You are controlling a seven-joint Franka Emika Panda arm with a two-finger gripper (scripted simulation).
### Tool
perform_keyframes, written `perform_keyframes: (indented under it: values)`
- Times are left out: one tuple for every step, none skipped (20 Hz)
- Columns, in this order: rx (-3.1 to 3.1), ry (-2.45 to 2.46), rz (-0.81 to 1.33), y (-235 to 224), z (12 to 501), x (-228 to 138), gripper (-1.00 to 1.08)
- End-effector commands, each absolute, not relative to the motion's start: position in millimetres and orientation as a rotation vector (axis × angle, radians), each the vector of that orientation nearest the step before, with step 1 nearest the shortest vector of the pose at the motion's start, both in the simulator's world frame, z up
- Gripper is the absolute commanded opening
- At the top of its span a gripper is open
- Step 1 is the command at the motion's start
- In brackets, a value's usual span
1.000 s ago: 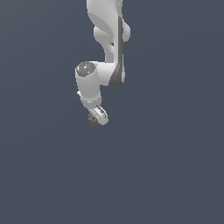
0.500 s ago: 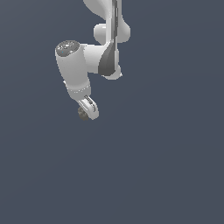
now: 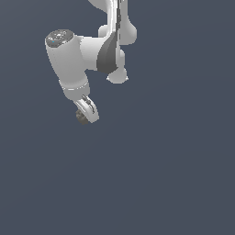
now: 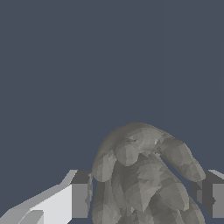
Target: Pick up the object and move it to a goal position.
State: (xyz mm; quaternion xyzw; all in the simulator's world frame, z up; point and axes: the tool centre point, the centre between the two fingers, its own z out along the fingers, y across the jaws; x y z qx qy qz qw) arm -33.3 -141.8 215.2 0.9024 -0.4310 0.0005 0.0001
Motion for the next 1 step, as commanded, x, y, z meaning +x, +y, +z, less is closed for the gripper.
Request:
perform_keyframes:
  values:
    - [2.835,-1.353,0.000,-142.2,216.2,-32.4,-1.00]
